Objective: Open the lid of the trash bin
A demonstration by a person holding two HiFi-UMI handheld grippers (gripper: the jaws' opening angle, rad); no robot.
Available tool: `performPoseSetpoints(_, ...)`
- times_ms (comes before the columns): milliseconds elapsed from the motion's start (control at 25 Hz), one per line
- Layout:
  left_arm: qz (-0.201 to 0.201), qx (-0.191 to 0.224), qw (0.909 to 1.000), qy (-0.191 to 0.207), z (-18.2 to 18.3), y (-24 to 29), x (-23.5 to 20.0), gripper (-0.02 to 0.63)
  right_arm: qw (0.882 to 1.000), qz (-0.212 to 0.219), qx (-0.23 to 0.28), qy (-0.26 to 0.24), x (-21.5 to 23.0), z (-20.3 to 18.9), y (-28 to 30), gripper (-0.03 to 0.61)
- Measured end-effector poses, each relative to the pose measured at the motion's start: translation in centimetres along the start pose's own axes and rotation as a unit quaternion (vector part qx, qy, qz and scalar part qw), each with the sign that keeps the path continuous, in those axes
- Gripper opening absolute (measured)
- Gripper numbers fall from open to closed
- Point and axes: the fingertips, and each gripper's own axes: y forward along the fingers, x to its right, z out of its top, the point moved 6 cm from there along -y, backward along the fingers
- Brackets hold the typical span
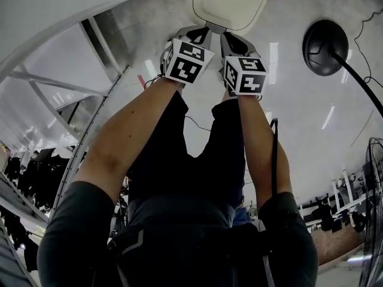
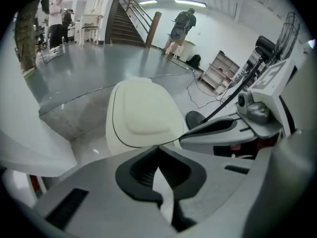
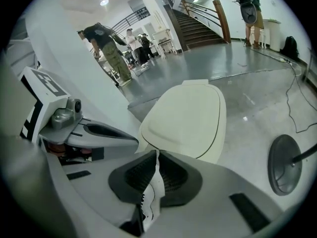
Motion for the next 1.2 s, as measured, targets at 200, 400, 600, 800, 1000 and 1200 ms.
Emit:
performPoseSetpoints(200, -0.001, -0.002, 1.0000, -0.005, -0.5, 1.1, -0.4, 0.011, 1.000, 0.002, 0.002, 0.004, 0.0, -0.6, 1.3, 0.041)
performPoseSetpoints(400, -0.005, -0.010, 0.9999, 0.000, -1.0, 2.3, -0.5, 0.009, 1.000, -0.012, -0.002, -0.007, 0.2, -1.4, 2.1, 0.041)
performPoseSetpoints(600, -0.014, -0.013, 0.9998, 0.010, -1.2, 3.0, -0.4, 0.011, 1.000, -0.018, 0.005, -0.004, 0.4, -1.5, 2.6, 0.041)
performPoseSetpoints(800, -0.011, -0.014, 0.9998, 0.013, -1.6, 3.1, -0.4, 0.009, 1.000, -0.024, -0.003, 0.006, 0.5, -1.7, 2.8, 0.028)
performPoseSetpoints(1000, 0.003, -0.021, 0.9996, 0.018, -1.6, 3.2, -0.3, 0.009, 0.999, -0.034, -0.002, -0.011, 0.3, -2.0, 3.1, 0.028)
performPoseSetpoints(1200, 0.010, -0.020, 0.9997, 0.009, -1.8, 3.4, -0.3, 0.009, 1.000, -0.030, -0.003, -0.002, 0.3, -2.1, 3.2, 0.026)
